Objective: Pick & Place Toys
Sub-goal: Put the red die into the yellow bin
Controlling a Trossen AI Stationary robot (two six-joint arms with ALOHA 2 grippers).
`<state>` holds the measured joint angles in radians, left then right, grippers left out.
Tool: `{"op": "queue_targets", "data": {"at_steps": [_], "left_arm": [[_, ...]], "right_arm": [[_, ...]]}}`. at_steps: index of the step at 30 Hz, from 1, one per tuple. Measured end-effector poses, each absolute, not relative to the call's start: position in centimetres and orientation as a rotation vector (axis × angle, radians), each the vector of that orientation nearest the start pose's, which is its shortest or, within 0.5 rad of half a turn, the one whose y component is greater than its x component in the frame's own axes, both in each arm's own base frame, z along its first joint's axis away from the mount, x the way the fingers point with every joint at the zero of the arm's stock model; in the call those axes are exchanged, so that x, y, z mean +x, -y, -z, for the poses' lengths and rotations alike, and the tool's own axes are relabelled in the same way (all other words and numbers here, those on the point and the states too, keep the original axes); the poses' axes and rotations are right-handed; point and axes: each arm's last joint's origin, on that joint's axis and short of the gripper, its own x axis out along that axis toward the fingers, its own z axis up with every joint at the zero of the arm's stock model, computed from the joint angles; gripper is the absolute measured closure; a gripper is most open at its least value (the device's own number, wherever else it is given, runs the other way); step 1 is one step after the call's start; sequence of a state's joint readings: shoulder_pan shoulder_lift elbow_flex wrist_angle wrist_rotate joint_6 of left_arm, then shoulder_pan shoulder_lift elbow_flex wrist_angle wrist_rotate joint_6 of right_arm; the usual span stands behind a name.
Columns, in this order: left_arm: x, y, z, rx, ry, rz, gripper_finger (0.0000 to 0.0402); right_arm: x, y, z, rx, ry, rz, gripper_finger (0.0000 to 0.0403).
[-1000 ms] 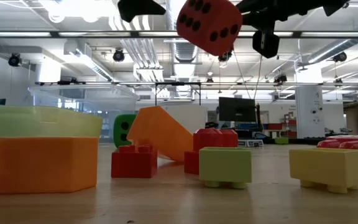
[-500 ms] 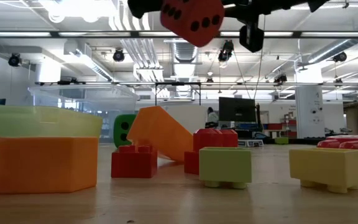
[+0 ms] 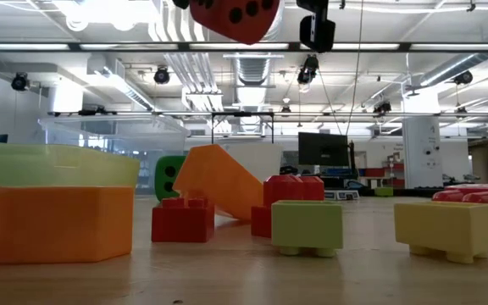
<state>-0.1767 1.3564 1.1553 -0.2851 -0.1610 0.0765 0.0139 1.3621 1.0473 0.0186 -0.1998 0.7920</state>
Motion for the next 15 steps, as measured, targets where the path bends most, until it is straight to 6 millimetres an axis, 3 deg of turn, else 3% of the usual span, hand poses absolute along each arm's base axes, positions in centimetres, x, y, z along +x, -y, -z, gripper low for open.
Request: {"op": "queue_targets", "data": {"at_steps": [8, 11, 15], "left_arm": [[29.68, 5.33, -32.61, 0.227, -0.476, -0.01, 0.0038], [29.68, 5.44, -32.57, 0.23, -0.477, -0.009, 0.0075], [29.67, 5.54, -32.57, 0.233, -0.477, 0.0, 0.0157]], "right_arm": [[30.67, -0.94, -31.67, 0.816, -0.346, -0.083, 0.0393], [30.66, -0.96, -31.54, 0.822, -0.352, -0.085, 0.0393], [30.72, -1.02, -31.45, 0.831, -0.352, -0.107, 0.0393]]}}
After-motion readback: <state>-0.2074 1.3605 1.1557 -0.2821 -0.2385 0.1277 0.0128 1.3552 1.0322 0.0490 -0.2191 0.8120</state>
